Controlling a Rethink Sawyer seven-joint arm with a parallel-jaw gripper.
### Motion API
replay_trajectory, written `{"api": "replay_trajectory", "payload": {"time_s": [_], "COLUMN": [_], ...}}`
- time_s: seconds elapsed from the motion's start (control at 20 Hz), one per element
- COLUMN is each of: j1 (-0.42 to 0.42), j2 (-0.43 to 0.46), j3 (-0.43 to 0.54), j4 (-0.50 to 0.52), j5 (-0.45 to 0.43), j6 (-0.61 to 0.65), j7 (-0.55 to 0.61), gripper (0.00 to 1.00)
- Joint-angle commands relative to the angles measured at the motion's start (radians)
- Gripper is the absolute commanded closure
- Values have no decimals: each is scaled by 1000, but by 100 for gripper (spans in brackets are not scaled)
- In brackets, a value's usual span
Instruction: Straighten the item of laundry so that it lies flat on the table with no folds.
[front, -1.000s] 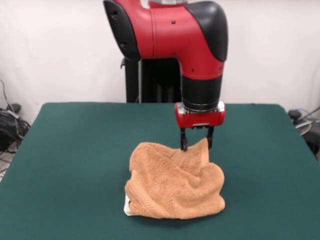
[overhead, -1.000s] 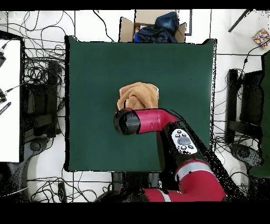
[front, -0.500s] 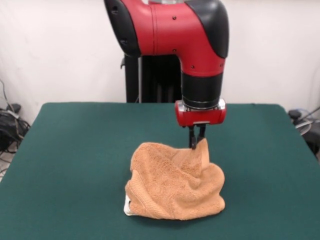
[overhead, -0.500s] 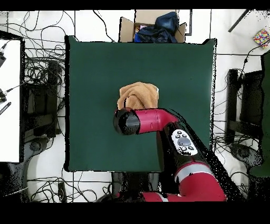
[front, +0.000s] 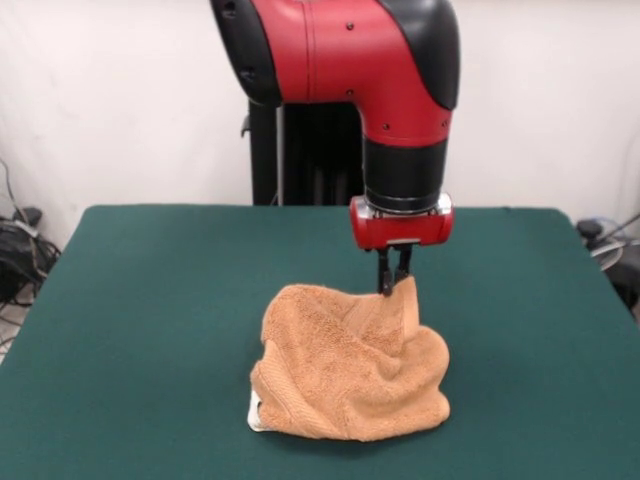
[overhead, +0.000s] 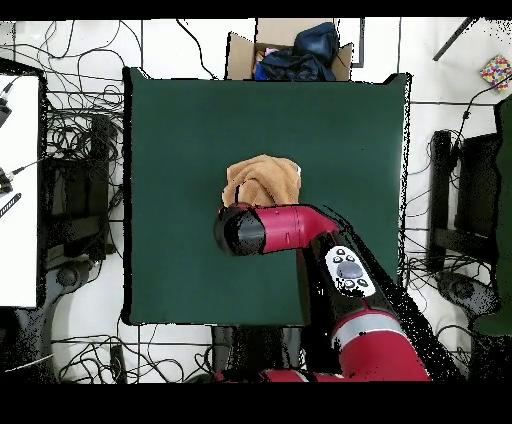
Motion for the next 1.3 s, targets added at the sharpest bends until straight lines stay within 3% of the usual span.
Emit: {"api": "replay_trajectory", "payload": {"time_s": [0.05,0.3,0.9,1.3], "j1": [11,1,-54,-58], "j2": [-32,-57,-310,-365], "j3": [53,67,148,158], "j4": [19,25,96,98], "j5": [-9,2,132,154], "j6": [2,28,260,318], "j7": [51,37,-29,-35], "gripper": [100,100,100,100]}}
